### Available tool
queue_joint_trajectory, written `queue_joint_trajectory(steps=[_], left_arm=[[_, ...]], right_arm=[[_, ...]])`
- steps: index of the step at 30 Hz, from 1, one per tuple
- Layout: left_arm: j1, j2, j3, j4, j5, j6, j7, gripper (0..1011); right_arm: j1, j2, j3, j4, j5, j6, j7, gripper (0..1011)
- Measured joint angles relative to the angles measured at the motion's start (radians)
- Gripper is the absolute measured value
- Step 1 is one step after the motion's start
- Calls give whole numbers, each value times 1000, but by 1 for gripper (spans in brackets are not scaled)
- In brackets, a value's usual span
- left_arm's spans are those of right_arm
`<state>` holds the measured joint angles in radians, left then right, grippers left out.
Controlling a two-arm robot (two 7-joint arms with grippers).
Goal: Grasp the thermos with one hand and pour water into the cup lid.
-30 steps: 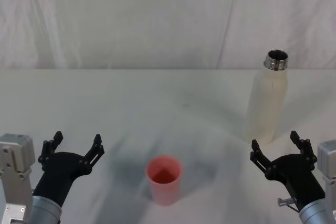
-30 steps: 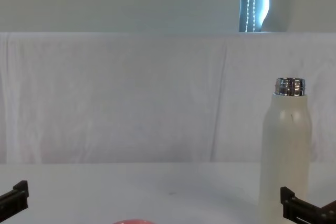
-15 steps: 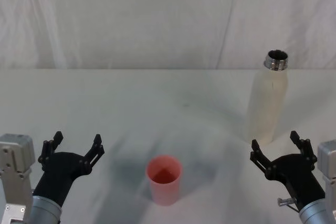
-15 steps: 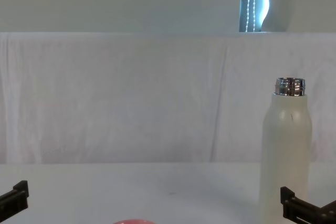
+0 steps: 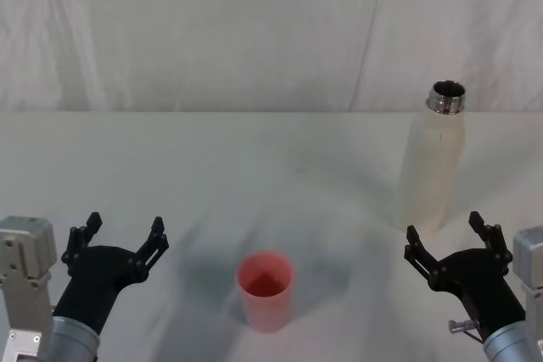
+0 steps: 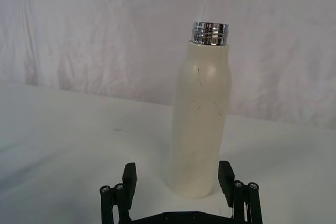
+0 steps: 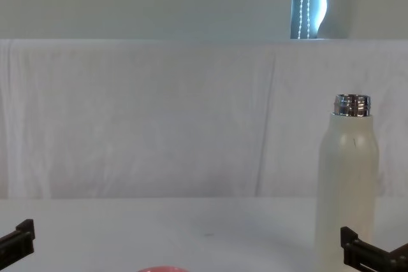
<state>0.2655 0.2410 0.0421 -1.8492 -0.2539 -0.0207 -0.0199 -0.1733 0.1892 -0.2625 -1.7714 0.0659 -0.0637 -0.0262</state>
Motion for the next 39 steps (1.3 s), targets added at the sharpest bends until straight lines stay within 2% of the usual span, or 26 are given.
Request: queue_joint_trajectory(steps=[39], left_arm=[[0,0,0,0,0,0,0,1001]], right_arm=[[0,0,0,0,0,0,0,1001]])
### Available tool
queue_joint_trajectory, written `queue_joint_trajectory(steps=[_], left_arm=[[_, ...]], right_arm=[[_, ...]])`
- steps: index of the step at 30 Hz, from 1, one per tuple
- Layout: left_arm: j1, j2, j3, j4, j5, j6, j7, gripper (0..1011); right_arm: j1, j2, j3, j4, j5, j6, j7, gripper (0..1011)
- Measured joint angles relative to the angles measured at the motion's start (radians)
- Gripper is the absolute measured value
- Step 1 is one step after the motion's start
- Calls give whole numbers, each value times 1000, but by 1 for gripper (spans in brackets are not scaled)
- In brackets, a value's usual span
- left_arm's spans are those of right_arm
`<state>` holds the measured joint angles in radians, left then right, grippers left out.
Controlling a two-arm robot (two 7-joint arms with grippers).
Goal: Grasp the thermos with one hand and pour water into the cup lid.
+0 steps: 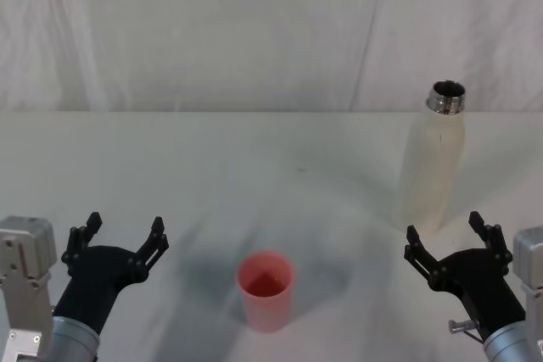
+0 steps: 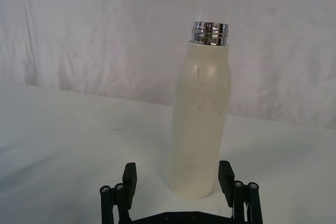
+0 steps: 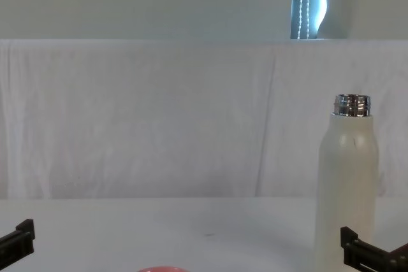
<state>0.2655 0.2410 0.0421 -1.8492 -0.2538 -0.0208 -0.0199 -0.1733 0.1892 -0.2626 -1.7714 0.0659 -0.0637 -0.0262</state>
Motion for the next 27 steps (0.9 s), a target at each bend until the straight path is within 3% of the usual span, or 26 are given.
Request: queue_joint_trajectory(steps=[20,27], left_arm=[[0,0,0,0,0,0,0,1001],[0,0,0,0,0,0,0,1001]], right_arm=[[-4,-26,31,0,-5,5,46,1001],[-3,-42,60,2,29,24,86,1001]])
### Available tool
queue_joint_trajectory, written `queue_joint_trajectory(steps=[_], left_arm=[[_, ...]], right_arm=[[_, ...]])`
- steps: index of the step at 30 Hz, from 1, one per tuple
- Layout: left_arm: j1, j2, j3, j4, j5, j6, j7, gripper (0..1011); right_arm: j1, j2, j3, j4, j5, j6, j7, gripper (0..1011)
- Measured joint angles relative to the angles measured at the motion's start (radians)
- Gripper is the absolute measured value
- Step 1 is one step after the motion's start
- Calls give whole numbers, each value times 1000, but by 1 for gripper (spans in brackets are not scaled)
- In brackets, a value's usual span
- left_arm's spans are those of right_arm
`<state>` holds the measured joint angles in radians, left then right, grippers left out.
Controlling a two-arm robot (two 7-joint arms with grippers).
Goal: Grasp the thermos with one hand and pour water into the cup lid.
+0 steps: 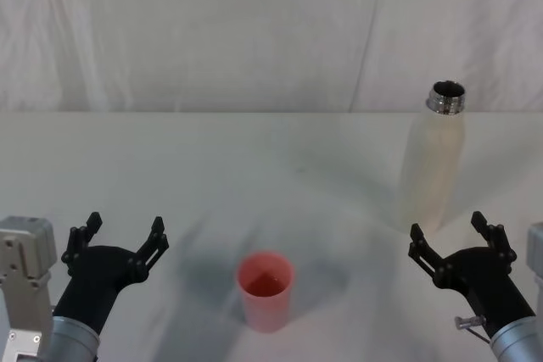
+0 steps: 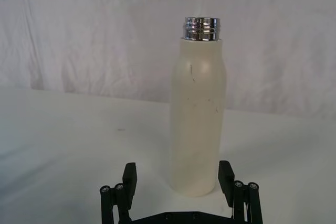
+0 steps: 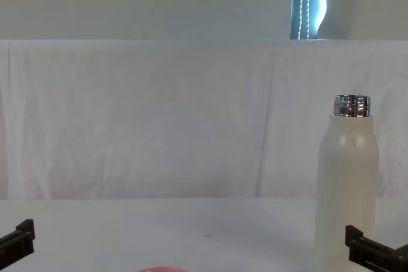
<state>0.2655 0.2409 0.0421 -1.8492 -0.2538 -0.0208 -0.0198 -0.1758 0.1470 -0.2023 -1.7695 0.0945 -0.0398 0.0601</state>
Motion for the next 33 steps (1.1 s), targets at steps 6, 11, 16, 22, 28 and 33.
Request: queue_joint_trajectory(steps=[6,11,16,22,28,33], left_arm=[[0,0,0,0,0,0,0,1001],[0,0,0,0,0,0,0,1001],[0,0,0,0,0,0,0,1001],[0,0,0,0,0,0,0,1001],[0,0,0,0,0,0,0,1001],[0,0,0,0,0,0,0,1001]], right_arm=[[10,-11,24,8,25,17,37,1001],[30,-14,36,26,34,24,60,1001],[55,-9,41,44,38,29,80,1001],[82,2,48,66,54,36,105,1001],[108,10,53,92,68,43,117,1001],[131,13,53,113,77,50,125,1001]])
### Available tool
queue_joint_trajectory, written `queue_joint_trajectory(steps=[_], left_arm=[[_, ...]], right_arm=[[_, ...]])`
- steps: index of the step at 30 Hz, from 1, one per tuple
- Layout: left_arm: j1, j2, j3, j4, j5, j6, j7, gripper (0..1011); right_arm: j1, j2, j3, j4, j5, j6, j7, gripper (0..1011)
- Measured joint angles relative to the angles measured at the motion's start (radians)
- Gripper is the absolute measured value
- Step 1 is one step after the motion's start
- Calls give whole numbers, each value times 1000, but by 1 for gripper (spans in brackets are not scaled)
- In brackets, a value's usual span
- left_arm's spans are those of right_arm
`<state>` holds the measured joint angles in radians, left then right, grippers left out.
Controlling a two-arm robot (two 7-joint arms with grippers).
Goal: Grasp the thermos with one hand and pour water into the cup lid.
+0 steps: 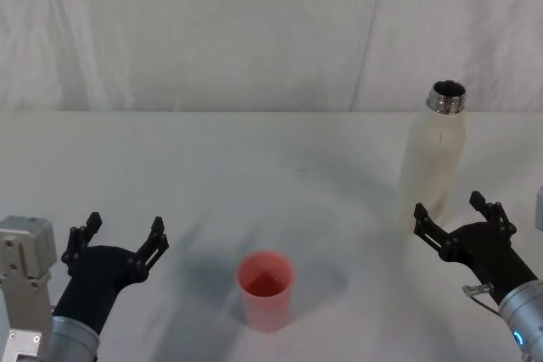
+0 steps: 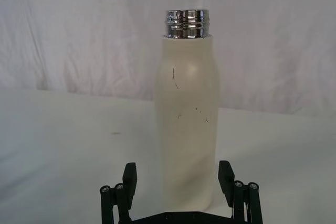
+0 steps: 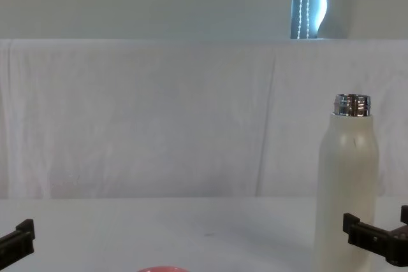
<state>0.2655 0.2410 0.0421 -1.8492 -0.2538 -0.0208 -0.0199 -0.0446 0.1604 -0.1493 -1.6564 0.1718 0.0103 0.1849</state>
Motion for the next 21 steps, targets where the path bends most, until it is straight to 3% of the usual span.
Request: queue_joint_trajectory(steps=[21], left_arm=[[0,0,0,0,0,0,0,1001]], right_arm=[[107,11,-9,121,83,6,41,1001]])
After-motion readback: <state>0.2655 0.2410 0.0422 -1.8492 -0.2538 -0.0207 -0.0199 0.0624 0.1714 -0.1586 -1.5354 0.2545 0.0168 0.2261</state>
